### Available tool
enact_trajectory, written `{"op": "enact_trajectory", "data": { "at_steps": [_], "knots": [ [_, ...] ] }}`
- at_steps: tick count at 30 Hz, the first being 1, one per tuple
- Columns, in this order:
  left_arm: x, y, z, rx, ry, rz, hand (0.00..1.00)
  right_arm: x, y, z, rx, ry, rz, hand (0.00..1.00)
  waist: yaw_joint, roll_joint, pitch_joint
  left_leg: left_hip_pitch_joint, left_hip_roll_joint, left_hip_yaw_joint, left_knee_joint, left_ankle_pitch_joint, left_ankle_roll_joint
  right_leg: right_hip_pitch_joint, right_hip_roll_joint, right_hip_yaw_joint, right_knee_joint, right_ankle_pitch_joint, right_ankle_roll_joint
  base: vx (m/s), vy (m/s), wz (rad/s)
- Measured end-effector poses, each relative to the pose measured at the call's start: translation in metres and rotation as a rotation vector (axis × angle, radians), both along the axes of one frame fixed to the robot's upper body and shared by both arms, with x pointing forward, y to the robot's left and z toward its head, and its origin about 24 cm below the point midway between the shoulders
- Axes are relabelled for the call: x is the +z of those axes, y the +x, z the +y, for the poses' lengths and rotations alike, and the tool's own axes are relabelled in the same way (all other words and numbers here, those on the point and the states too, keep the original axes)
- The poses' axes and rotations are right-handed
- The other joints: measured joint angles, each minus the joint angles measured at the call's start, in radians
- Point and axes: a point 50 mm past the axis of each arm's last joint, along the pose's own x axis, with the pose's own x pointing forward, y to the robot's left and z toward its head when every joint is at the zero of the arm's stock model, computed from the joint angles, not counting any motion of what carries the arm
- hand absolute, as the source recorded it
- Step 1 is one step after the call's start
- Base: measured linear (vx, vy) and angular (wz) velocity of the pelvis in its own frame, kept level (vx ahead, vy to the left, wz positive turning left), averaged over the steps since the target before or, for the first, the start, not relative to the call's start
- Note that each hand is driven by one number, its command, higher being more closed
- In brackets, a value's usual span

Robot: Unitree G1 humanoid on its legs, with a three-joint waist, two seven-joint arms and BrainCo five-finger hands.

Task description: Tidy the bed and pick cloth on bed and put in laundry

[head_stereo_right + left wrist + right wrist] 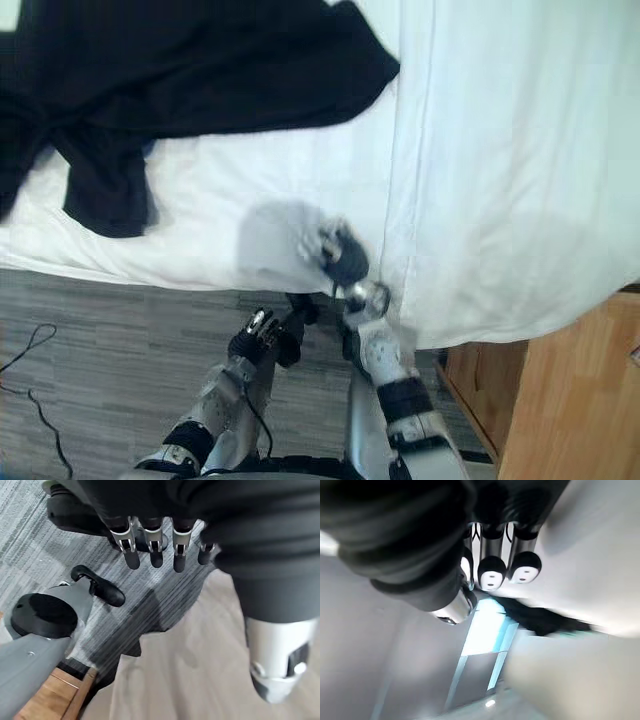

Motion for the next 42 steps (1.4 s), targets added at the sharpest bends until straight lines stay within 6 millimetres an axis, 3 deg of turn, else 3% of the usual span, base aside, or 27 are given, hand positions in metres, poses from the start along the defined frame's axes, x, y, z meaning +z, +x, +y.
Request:
{"op": "enact_trajectory", "data": {
  "at_steps": [1,3,7,8,10,16,19,25,34,42],
  "knots": [
    [-0.002,-0.003,0.001,0.002,0.0,0.006,0.0,-0.027,-0.015,-0.001,0.051,-0.057,0.118,1.0,0.0,0.0,0.0,0.016,-0.003,0.001,-0.012,0.003,-0.004,0.015,0.0,-0.001,-0.005,0.0,0.0,0.06,-0.011,-0.08],
    [-0.003,-0.006,0.002,0.003,0.001,0.011,0.0,-0.054,-0.038,-0.002,0.137,-0.127,0.228,1.0,0.001,0.0,0.0,0.04,-0.006,0.002,-0.022,0.003,-0.004,0.036,-0.001,-0.004,-0.008,0.0,0.0,0.06,0.003,-0.05],
    [-0.009,-0.016,0.003,-0.012,-0.013,0.028,0.0,-0.066,-0.057,0.004,0.23,-0.137,0.285,1.0,0.001,-0.018,-0.012,0.12,-0.008,-0.001,-0.028,0.002,-0.004,0.116,-0.004,-0.016,-0.014,-0.001,0.001,0.03,0.005,-0.06],
    [-0.012,-0.023,0.004,-0.03,0.003,0.034,0.0,-0.067,-0.059,0.007,0.244,-0.132,0.289,0.0,0.002,-0.032,-0.032,0.147,-0.008,-0.006,-0.035,0.0,-0.007,0.153,-0.004,-0.026,-0.035,-0.003,0.003,0.0,0.0,0.0],
    [-0.017,-0.031,0.006,-0.052,0.023,0.046,0.0,-0.076,-0.066,0.007,0.209,-0.129,0.333,0.0,0.008,-0.051,-0.068,0.174,-0.006,-0.016,-0.044,0.0,-0.006,0.199,-0.002,-0.041,-0.062,-0.003,0.004,0.0,0.007,0.17],
    [-0.035,-0.058,0.015,-0.078,0.098,0.143,0.0,-0.129,-0.104,-0.022,-0.092,-0.332,0.571,0.0,0.034,-0.098,-0.215,0.279,-0.012,-0.036,-0.083,-0.003,-0.007,0.33,0.001,-0.072,-0.122,-0.011,0.015,0.04,0.01,0.1],
    [-0.047,-0.074,0.023,-0.065,0.141,0.252,0.0,-0.146,-0.114,-0.042,-0.306,-0.54,0.643,0.0,0.031,-0.1,-0.281,0.362,-0.018,-0.046,-0.116,-0.006,-0.007,0.423,0.002,-0.086,-0.162,-0.013,0.018,0.06,0.012,0.04],
    [-0.059,-0.092,0.033,-0.005,0.229,0.403,0.0,-0.166,-0.131,-0.075,-0.619,-0.865,0.839,0.0,0.029,-0.078,-0.345,0.478,-0.023,-0.045,-0.131,-0.03,-0.009,0.551,0.003,-0.089,-0.201,-0.019,0.027,0.05,0.016,-0.05],
    [-0.063,-0.105,0.038,0.102,0.206,0.452,0.0,-0.176,-0.157,-0.099,-0.843,-0.843,1.052,0.0,0.021,-0.073,-0.395,0.555,-0.033,-0.028,-0.168,-0.038,-0.012,0.617,0.005,-0.077,-0.23,-0.025,0.035,0.05,0.013,-0.07],
    [-0.068,-0.114,0.037,-0.053,0.328,0.567,0.0,-0.185,-0.189,-0.109,-0.938,-0.788,1.266,0.0,0.013,-0.066,-0.411,0.619,-0.04,-0.003,-0.207,-0.043,-0.019,0.66,0.014,-0.055,-0.254,-0.026,0.037,0.05,0.011,-0.11]
  ]
}}
